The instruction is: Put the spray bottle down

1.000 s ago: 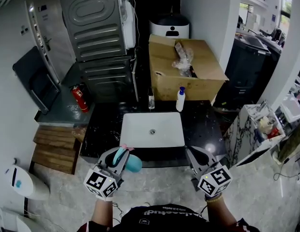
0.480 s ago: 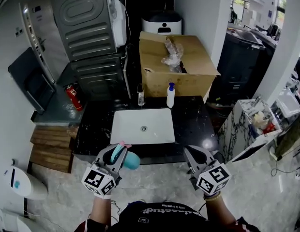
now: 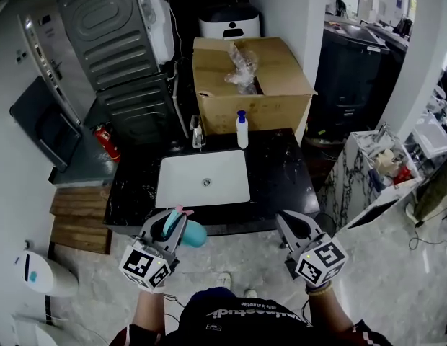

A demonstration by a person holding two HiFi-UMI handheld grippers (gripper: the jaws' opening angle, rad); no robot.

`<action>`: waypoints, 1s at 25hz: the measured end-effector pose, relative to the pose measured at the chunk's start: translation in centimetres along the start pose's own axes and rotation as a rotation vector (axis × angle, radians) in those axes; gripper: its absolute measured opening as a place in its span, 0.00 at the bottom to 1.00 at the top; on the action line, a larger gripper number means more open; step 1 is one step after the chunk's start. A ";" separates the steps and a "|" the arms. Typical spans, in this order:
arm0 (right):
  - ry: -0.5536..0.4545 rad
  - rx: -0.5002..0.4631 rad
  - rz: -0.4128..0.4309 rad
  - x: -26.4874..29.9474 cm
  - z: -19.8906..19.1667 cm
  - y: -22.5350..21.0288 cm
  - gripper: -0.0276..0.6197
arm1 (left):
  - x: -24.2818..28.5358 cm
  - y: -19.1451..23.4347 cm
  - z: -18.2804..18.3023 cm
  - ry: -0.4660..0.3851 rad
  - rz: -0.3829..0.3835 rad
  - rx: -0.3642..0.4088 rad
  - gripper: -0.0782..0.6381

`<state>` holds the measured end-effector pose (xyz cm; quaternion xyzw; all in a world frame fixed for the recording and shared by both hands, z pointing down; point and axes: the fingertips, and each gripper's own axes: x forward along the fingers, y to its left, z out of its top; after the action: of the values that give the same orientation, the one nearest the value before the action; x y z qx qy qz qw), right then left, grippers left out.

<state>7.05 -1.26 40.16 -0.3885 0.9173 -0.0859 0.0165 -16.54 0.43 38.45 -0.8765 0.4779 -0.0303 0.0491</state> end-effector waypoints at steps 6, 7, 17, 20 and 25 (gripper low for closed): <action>0.017 0.017 -0.019 0.5 -0.9 -1.7 0.10 | 2.4 0.0 -0.6 0.012 -0.019 -0.005 0.21; 0.021 0.019 -0.025 0.8 -1.0 -2.1 0.10 | 2.9 0.2 -0.8 0.013 -0.023 -0.008 0.21; 0.050 -0.014 -0.070 8.4 0.2 -6.2 0.10 | 9.9 6.3 -2.5 -0.011 -0.078 -0.014 0.21; 0.062 -0.046 -0.063 11.6 1.2 -6.9 0.10 | 11.9 9.3 -2.4 -0.028 -0.082 -0.014 0.21; 0.057 -0.065 -0.060 15.9 2.6 -7.9 0.10 | 14.5 13.3 -1.5 -0.060 -0.087 -0.004 0.21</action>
<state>1.77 -18.40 39.53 -0.4135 0.9077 -0.0676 -0.0249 -19.93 -19.01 38.52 -0.8971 0.4377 -0.0052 0.0600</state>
